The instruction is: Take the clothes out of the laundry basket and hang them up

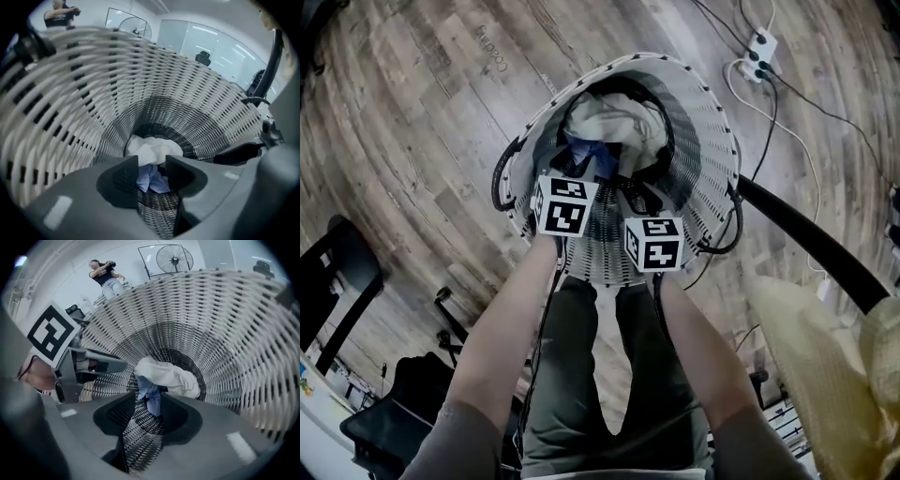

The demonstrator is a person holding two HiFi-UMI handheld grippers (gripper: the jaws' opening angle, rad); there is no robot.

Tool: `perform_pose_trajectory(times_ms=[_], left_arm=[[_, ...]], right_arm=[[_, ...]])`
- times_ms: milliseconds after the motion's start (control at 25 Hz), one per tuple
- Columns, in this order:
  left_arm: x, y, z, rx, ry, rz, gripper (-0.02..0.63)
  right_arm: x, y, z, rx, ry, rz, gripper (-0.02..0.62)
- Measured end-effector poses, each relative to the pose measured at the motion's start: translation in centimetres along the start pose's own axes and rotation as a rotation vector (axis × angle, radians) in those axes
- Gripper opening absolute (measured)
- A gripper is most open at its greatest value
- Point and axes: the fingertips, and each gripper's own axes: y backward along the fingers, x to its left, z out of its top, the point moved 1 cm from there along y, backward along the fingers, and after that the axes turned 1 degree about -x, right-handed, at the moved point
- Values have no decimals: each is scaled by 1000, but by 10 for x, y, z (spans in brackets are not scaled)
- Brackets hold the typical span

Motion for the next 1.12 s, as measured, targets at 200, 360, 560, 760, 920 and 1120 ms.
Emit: perform_pose_trajectory(times_ms=[200,360,560,760,920,1120], left_arm=[[35,-3,-29,-37,87,105,183],[32,-11,-57,4,75,83,183],[18,-30,-86,39,-30,42,186],[16,-50,-94,48,-75,23,189],[17,-63,-98,56,-62,26,190],[16,-82,-96,53,-48,17,190]], right_arm=[[-23,-22,-42,99,-42,-65,210],[-24,-35,-70,147,-73,-54,227],[-28,-55,-85,146,-66,-50,217],[-37,-80,-78,105,-40,-69,189],[-40,-104,-79,113,-36,-62,193],[-55,-138,-72,76,-82,-81,198]])
